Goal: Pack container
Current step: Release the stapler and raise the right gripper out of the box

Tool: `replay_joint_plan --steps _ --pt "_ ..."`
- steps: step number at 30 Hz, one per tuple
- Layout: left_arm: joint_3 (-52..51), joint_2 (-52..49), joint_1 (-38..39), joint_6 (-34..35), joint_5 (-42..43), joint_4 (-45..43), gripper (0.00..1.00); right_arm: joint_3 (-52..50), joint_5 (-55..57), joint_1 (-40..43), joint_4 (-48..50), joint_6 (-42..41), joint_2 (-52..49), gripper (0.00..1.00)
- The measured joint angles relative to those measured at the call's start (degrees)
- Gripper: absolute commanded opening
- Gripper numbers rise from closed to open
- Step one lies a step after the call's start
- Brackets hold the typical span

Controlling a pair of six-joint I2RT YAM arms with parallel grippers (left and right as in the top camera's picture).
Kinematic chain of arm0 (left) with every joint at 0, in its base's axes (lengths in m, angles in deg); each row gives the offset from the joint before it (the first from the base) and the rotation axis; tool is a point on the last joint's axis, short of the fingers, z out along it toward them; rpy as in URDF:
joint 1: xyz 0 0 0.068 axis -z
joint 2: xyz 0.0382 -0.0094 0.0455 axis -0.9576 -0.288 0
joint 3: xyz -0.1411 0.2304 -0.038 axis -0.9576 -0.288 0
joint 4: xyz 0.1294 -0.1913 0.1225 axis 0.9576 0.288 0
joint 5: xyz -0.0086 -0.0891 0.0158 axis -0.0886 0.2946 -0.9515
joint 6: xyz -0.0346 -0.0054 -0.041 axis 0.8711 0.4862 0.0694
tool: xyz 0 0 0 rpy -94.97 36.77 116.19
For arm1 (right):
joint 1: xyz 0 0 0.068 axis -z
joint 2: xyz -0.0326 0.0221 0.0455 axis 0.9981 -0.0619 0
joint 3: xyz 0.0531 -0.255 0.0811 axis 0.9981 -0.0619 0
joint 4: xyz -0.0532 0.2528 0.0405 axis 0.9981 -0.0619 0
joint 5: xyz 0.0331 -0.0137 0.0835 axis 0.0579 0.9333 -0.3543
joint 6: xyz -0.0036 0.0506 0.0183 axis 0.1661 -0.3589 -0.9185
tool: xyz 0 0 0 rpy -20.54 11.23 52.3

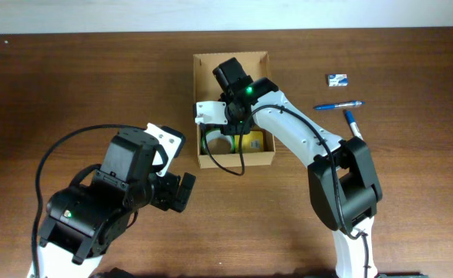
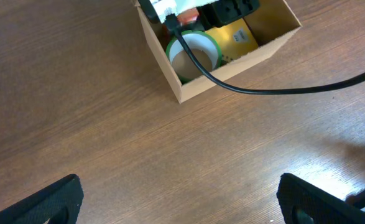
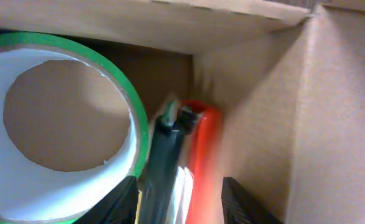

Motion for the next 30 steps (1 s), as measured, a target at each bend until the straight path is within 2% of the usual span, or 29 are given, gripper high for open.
replay_joint_plan --steps 11,19,22,30 --pt "0.0 0.0 0.0 0.0 0.0 0.0 1.0 0.0 0.0 0.0 -0.1 -0.4 0.0 0.45" --pt "0.0 0.0 0.0 0.0 0.0 0.0 1.0 0.0 0.0 0.0 -2.5 -3.5 0.3 0.46" --pt "0.0 0.0 0.0 0.0 0.0 0.0 1.0 0.0 0.0 0.0 -3.3 -6.0 1.9 0.49" --pt "0.0 0.0 0.0 0.0 0.0 0.0 1.0 0.0 0.0 0.0 -10.0 -13.0 10.5 0.5"
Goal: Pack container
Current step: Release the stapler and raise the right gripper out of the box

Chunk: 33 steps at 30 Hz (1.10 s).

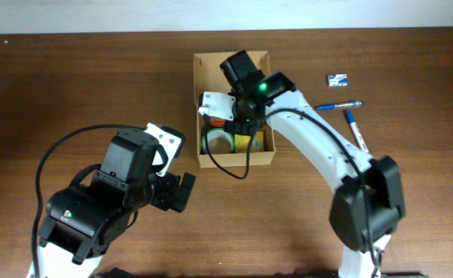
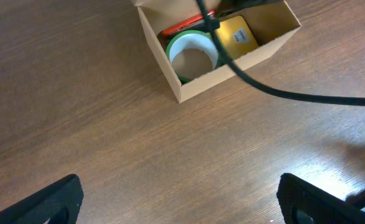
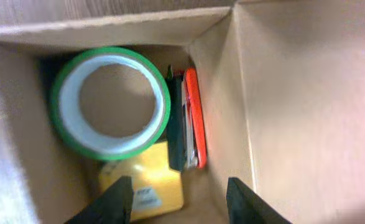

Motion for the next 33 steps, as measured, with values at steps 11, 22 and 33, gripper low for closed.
replay_joint_plan --steps 11,22,33 --pt "0.0 0.0 0.0 0.0 0.0 0.0 1.0 0.0 -2.0 0.0 -8.3 -13.2 2.3 0.5" --pt "0.0 0.0 0.0 0.0 0.0 0.0 1.0 0.0 -5.6 0.0 -11.0 -22.3 3.0 0.49" --pt "0.0 0.0 0.0 0.0 0.0 0.0 1.0 0.2 -6.7 0.3 -11.9 -27.3 10.6 0.49"
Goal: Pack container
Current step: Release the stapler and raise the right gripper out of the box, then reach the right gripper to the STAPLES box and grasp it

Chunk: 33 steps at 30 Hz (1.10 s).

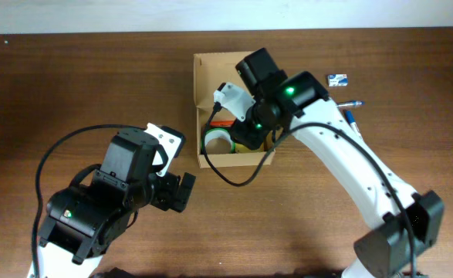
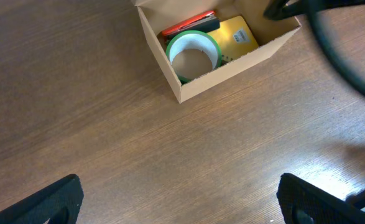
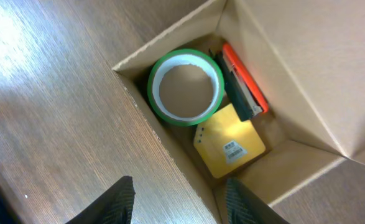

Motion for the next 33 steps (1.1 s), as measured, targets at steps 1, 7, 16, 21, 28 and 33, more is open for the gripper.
replay_joint_plan --steps 1,7,16,21,28,33 --pt "0.0 0.0 0.0 0.0 0.0 0.0 0.99 0.0 0.0 0.2 0.0 -0.3 0.5 0.49" --pt "0.0 0.0 0.0 0.0 0.0 0.0 1.0 0.1 0.0 4.6 -0.4 -2.8 1.0 0.49" --pt "0.0 0.0 0.0 0.0 0.0 0.0 1.0 0.1 0.0 18.3 2.2 -6.9 1.0 0.5" --pt "0.0 0.0 0.0 0.0 0.0 0.0 0.99 0.1 0.8 25.6 6.4 -7.5 1.0 0.58" --pt "0.0 0.0 0.0 0.0 0.0 0.0 1.0 0.1 6.4 31.3 13.9 -8.0 0.3 0.69" --pt "0.0 0.0 0.0 0.0 0.0 0.0 1.0 0.4 8.5 33.1 21.4 -8.0 -4.1 0.77"
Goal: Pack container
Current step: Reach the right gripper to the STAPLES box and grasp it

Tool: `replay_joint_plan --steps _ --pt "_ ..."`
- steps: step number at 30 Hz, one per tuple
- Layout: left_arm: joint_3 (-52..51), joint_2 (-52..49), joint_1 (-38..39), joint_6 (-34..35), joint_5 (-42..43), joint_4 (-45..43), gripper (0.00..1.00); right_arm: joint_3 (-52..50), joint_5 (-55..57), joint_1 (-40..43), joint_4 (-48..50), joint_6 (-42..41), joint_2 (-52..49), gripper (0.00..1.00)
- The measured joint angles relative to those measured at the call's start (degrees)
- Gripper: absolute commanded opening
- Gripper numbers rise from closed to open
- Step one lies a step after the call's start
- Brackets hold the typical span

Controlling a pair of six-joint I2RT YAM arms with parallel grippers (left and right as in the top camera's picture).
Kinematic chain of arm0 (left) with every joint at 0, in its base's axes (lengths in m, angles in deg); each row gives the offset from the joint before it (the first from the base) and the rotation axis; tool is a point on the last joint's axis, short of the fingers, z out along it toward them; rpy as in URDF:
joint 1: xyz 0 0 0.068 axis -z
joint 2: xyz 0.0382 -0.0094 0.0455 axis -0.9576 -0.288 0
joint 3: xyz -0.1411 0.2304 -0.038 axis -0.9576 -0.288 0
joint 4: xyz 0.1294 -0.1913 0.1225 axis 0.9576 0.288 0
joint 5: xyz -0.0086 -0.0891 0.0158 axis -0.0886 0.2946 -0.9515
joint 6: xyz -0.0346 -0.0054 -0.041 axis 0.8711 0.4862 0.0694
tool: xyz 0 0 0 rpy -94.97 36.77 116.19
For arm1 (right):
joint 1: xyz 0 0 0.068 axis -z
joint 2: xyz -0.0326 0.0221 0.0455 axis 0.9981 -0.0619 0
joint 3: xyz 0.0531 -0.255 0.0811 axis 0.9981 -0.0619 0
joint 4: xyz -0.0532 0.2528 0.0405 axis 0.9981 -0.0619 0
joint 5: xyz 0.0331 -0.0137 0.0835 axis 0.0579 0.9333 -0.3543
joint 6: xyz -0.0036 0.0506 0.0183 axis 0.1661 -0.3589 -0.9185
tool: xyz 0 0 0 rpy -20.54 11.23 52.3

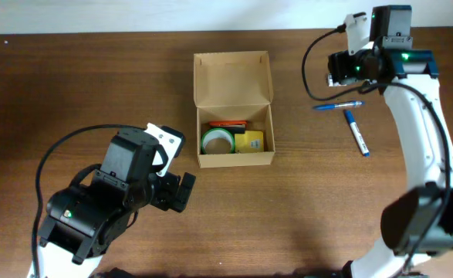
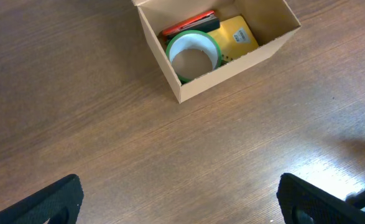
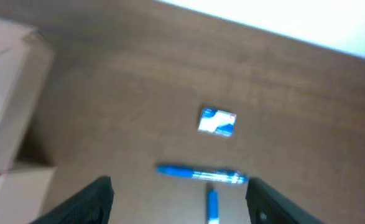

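Observation:
The open cardboard box (image 1: 234,158) stands mid-table and holds a green tape roll (image 1: 216,140), a yellow pack (image 1: 250,141) and a red-and-black tool (image 1: 228,123). The left wrist view shows them too: the box (image 2: 232,59) and the roll (image 2: 193,55). My right gripper (image 3: 179,202) is open and empty, high over the far right of the table. Below it lie a small blue-white packet (image 3: 217,122), a blue pen (image 3: 201,175) and a blue marker (image 3: 212,208). My left gripper (image 2: 182,202) hangs open and empty, near and left of the box.
The box's lid flap (image 1: 232,76) stands open toward the far side. The pen (image 1: 338,105) and marker (image 1: 356,133) lie on bare wood right of the box. The table's far edge meets a white wall (image 3: 281,18).
My right gripper has gone from above the box to the far right, over the packet and pens, still open. The box's contents and the left arm are unchanged.
My right gripper was first deep in the box, at the red-and-black tool beside the tape roll. A second later it was higher and the tool lay in the box. Then it stood well above the box, and now it is off to the right.

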Motion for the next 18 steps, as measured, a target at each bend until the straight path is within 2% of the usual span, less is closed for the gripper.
replay_joint_plan --steps 2,10,18 --pt "0.0 0.0 0.0 0.0 0.0 0.0 1.0 0.0 0.9 0.6 2.6 0.1 -2.8 0.82" --pt "0.0 0.0 0.0 0.0 0.0 0.0 1.0 0.0 3.0 2.8 9.7 0.0 -13.2 0.89" --pt "0.0 0.0 0.0 0.0 0.0 0.0 1.0 0.0 3.7 4.1 15.2 0.0 -19.0 1.0"
